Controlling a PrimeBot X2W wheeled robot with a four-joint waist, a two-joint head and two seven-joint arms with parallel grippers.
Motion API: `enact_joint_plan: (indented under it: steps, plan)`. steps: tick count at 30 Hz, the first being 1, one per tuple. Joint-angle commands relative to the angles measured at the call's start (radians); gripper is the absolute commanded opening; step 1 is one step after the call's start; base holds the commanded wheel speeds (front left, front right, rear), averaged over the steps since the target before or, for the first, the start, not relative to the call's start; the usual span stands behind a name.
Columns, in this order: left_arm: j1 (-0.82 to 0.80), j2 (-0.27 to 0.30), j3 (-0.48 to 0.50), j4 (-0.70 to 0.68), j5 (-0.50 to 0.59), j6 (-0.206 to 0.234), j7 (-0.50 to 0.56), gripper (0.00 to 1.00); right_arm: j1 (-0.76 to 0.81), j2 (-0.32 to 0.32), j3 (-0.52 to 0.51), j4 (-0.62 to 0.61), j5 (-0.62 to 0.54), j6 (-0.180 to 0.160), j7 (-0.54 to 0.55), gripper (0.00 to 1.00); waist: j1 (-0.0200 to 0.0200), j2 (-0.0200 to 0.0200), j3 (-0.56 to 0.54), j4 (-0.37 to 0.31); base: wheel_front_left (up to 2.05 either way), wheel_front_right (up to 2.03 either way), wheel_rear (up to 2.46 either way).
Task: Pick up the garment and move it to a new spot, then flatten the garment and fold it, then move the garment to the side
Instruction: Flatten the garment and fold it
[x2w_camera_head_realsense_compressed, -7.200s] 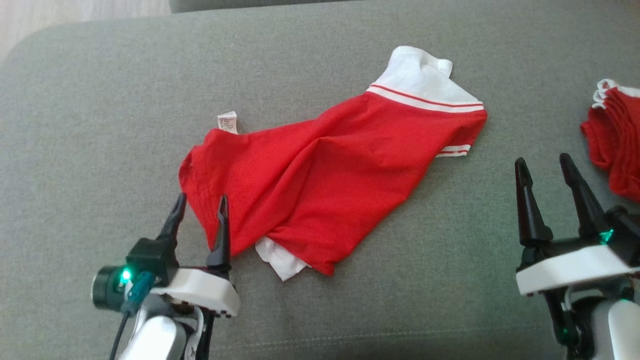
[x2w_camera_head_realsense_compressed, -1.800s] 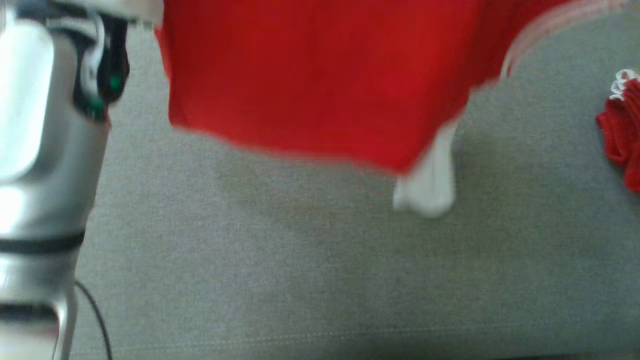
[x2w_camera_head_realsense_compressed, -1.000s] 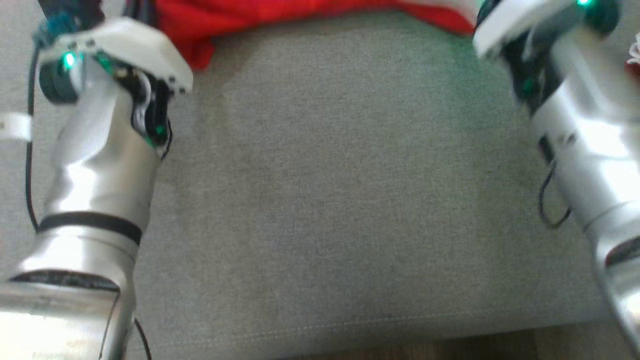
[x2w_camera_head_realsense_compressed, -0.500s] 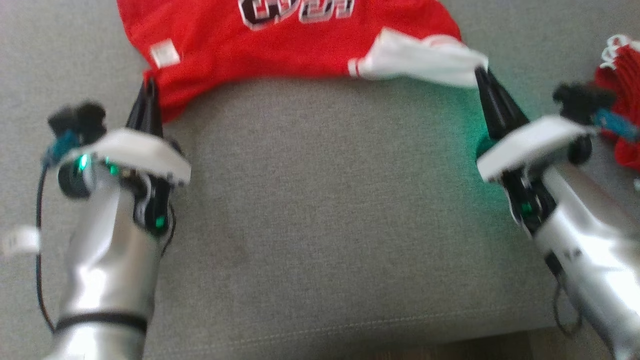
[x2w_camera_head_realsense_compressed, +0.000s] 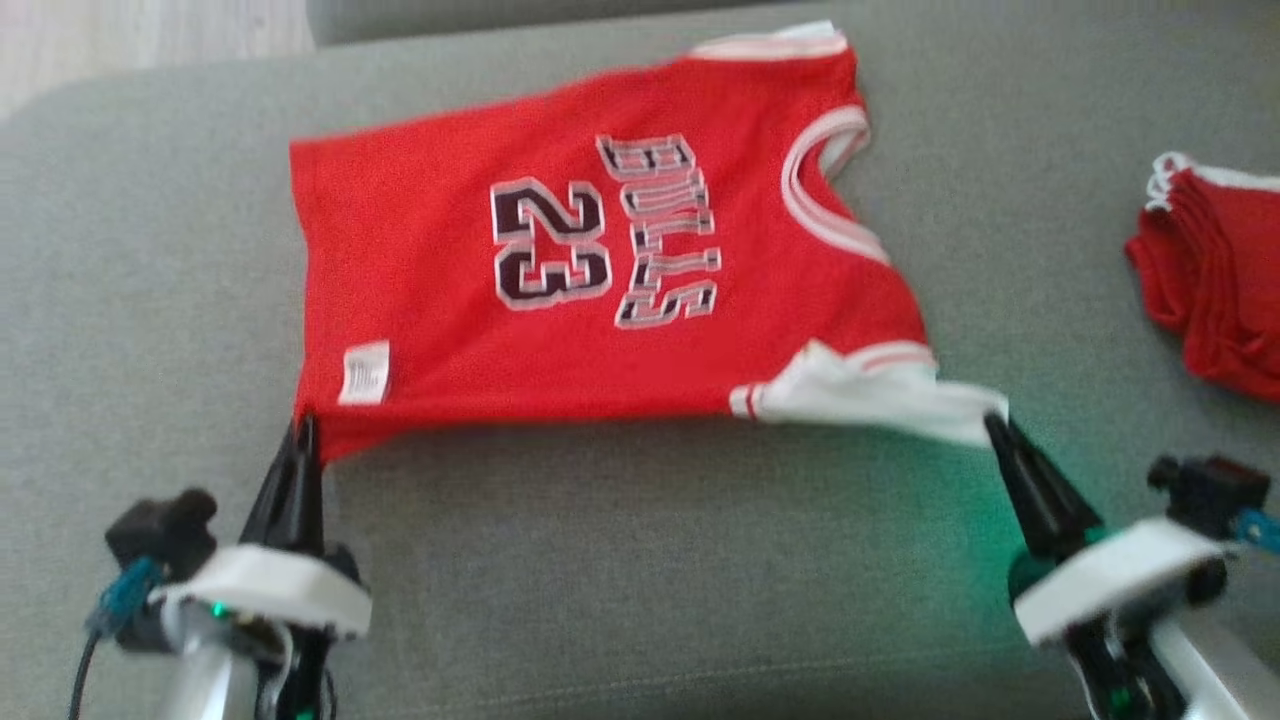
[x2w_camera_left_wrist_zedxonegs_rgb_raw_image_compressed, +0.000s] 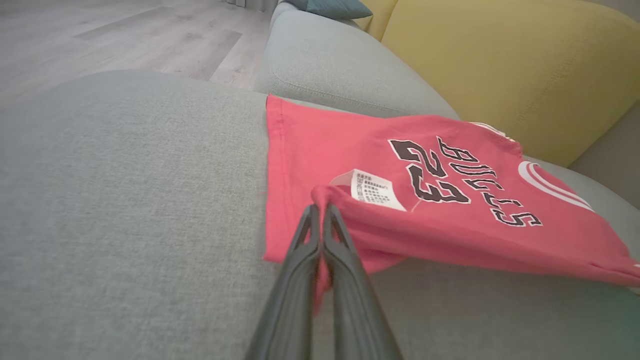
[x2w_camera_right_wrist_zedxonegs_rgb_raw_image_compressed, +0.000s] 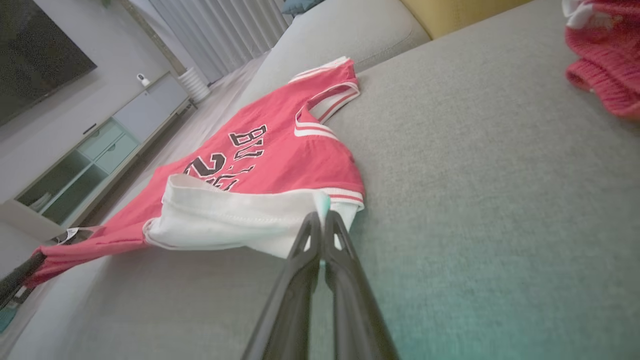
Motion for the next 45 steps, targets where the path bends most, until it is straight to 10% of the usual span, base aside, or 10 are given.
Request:
enact_joint_plan:
  steps: [1, 18, 39, 40, 41, 42, 45]
  plan:
    - [0.022, 0.039, 0.046, -0.078, 0.009, 0.009, 0.016, 0.00, 0.064, -0.014, -0.042, -0.087, -0.033, 0.003, 0.049, 0.00, 0.0000, -0.0001, -0.035, 0.006, 0.00, 0.00, 0.00]
    - [0.227, 0.106, 0.036, -0.392, 0.006, 0.059, 0.253, 0.00, 0.410, 0.215, -0.384, -0.600, -0.327, 0.003, 0.566, 0.00, 0.0000, -0.0001, -0.067, 0.012, 0.00, 0.00, 0.00]
    - [-0.097, 0.152, -0.042, -0.219, -0.008, 0.014, 0.366, 0.00, -0.319, -0.021, -0.028, -0.099, -0.298, 0.003, 0.372, 0.00, 0.0000, -0.0001, 0.142, 0.073, 0.00, 0.00, 0.00]
    - [-0.114, 0.145, -0.050, -0.190, -0.014, 0.012, 0.368, 0.27, -0.351, -0.019, 0.003, -0.047, -0.275, 0.003, 0.346, 0.24, 0.0000, -0.0001, 0.151, 0.077, 0.00, 0.00, 0.00]
    - [-0.121, 0.138, -0.051, -0.179, -0.017, 0.013, 0.362, 0.78, -0.362, -0.017, 0.016, -0.022, -0.266, 0.003, 0.332, 0.99, 0.0000, -0.0001, 0.154, 0.079, 0.00, 0.00, 0.00]
    - [-0.125, 0.134, -0.053, -0.171, -0.017, 0.014, 0.356, 1.00, -0.369, -0.014, 0.028, -0.001, -0.258, 0.003, 0.316, 1.00, 0.0000, -0.0001, 0.155, 0.080, 0.00, 0.00, 0.00]
    - [-0.121, 0.114, -0.048, -0.162, -0.015, 0.032, 0.306, 1.00, -0.368, -0.006, 0.043, 0.047, -0.248, 0.003, 0.250, 1.00, 0.0000, -0.0001, 0.156, 0.083, 0.00, 0.00, 0.00]
